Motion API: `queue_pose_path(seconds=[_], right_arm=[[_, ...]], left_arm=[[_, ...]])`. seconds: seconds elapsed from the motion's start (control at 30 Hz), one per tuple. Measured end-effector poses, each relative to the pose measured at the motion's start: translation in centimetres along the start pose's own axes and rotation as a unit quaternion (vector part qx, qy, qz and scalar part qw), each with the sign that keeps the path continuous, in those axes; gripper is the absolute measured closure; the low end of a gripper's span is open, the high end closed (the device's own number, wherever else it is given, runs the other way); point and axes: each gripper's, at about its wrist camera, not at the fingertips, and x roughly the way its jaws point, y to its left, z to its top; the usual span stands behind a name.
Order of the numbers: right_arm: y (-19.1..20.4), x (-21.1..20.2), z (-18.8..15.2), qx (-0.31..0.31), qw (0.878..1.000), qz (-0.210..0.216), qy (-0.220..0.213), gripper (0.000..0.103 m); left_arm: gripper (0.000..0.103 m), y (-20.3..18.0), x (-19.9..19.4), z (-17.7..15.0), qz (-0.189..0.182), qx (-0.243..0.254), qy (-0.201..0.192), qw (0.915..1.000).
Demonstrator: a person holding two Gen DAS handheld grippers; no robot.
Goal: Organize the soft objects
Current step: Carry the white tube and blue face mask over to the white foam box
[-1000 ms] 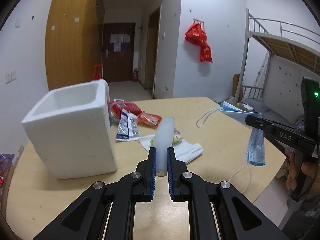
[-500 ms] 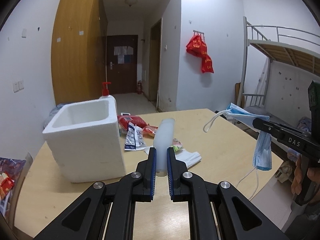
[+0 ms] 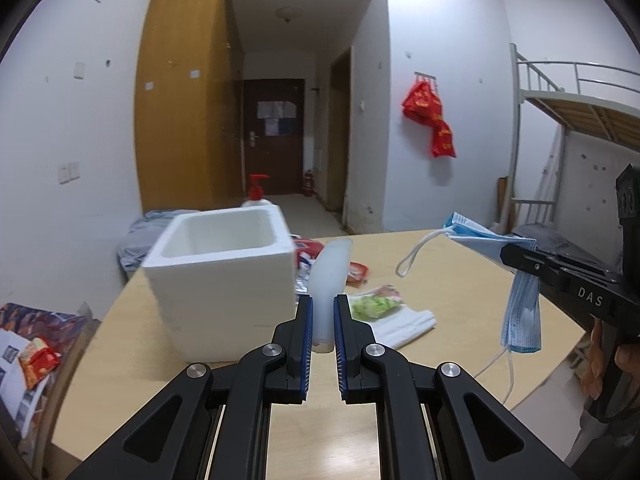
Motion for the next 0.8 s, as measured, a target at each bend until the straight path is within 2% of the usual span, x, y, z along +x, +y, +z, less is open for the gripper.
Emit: queue_pose_path(seconds=[0.43,0.8], right_arm=[[4.5,3.3,1.2,-0.036,0.996,0.080,0.010,0.089],[8.2,6.1,2.3,-0.064,0.991,0.112,0.026,0.089]], left_arm=[[0.092,4.6,-2.0,-0.1,0.077,-0.037,-0.015,0.9963],[0.092,7.3,-1.8,-0.1,0.091,-0.057,-0.012,0.9941]])
